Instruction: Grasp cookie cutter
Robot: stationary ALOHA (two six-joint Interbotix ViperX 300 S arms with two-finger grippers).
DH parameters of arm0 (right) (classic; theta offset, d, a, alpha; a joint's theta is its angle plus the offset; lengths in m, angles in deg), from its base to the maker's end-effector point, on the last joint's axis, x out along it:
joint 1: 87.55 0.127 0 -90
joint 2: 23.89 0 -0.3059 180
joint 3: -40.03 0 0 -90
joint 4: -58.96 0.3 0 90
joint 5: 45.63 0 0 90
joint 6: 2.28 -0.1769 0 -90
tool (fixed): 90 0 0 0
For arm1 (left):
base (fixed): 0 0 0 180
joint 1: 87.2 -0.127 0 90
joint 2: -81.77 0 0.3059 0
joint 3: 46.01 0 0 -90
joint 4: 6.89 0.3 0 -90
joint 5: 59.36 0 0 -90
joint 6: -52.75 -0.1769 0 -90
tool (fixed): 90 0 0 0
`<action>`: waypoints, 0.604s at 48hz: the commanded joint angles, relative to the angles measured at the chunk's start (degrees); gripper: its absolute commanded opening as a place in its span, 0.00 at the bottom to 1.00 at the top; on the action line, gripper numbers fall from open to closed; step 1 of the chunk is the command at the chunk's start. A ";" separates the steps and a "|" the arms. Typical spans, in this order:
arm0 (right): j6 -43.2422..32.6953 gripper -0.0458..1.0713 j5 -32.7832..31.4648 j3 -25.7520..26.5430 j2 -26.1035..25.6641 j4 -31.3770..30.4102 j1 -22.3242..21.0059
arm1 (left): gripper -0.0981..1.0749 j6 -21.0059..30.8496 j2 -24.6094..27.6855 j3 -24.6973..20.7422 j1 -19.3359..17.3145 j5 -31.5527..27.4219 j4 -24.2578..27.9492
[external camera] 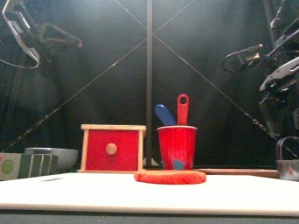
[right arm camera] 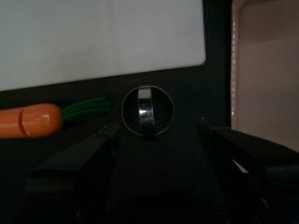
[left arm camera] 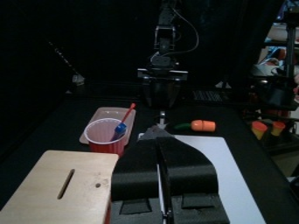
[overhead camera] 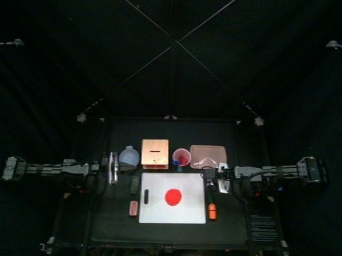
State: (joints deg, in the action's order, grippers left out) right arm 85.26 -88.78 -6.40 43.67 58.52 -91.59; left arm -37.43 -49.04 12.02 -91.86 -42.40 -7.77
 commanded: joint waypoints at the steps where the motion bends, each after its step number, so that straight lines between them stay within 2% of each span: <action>1: -0.18 0.91 2.46 -0.35 0.18 -0.09 0.09 | 0.08 -0.09 0.26 -1.32 -0.18 0.62 0.00; 18: -0.26 0.89 8.53 -4.13 1.85 0.00 -0.09 | 0.08 -0.09 0.26 -1.14 -0.44 0.62 -0.09; 23: -0.26 0.83 8.88 -4.31 2.29 0.00 -0.09 | 0.08 -0.09 0.26 -0.97 -0.79 0.62 -0.09; 29: -0.18 0.69 9.32 -4.22 3.25 -0.18 0.00 | 0.08 -0.09 0.26 -0.62 -1.23 0.62 0.00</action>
